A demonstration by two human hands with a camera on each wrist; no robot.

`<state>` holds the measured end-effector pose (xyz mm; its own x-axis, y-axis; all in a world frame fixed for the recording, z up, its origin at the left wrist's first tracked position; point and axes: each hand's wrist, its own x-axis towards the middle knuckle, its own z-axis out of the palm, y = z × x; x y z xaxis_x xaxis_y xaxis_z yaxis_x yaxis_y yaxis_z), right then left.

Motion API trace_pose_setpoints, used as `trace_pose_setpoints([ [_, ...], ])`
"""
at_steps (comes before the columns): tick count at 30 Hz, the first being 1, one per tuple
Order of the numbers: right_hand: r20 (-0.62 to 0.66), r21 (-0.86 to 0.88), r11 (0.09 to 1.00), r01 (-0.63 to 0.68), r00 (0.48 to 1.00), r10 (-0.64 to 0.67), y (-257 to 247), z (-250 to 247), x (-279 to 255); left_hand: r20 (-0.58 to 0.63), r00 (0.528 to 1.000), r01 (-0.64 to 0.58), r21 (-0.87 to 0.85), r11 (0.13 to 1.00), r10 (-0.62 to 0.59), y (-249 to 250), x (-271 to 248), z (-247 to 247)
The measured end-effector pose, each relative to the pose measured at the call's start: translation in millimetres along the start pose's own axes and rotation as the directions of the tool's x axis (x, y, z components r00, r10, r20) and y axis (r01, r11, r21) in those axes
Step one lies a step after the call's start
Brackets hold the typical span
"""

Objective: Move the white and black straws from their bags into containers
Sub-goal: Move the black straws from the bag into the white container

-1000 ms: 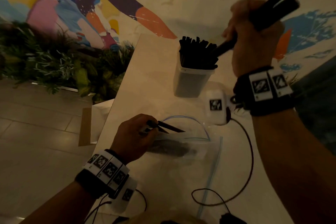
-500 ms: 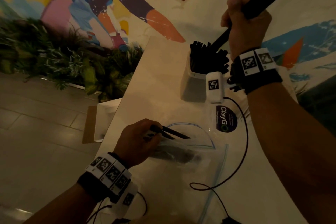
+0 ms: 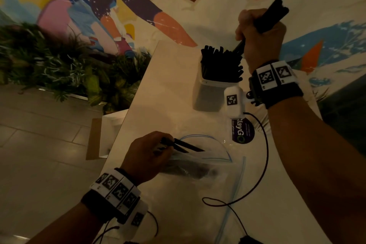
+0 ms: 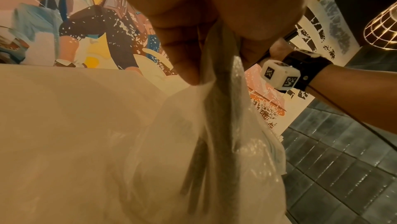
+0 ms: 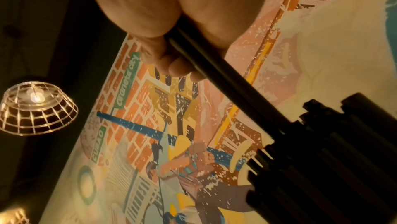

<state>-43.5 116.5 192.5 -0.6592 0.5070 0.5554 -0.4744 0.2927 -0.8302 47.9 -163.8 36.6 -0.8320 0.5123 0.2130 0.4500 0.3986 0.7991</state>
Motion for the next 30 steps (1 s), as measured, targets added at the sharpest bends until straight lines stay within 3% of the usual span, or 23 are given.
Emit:
trace_pose_setpoints([
  [3, -0.029, 0.025, 0.999, 0.039, 0.999, -0.038, -6, -3, 4, 0.001, 1.000, 0.002, -0.006, 1.000, -0.002, -1, 0, 0],
  [9, 0.004, -0.013, 0.999, -0.045, 0.999, 0.045, 5, 0, -3, 0.005, 1.000, 0.003, -0.009, 1.000, -0.003, -1, 1, 1],
  [26, 0.032, 0.027, 0.998, -0.054, 0.998, 0.053, 24, 11, 19, 0.007, 1.000, 0.026, -0.013, 1.000, -0.026, -5, -1, 1],
  [30, 0.014, -0.072, 0.991, -0.112, 0.994, 0.113, 38, 9, 11, 0.006, 1.000, 0.027, -0.024, 0.999, -0.027, -7, -1, 2],
])
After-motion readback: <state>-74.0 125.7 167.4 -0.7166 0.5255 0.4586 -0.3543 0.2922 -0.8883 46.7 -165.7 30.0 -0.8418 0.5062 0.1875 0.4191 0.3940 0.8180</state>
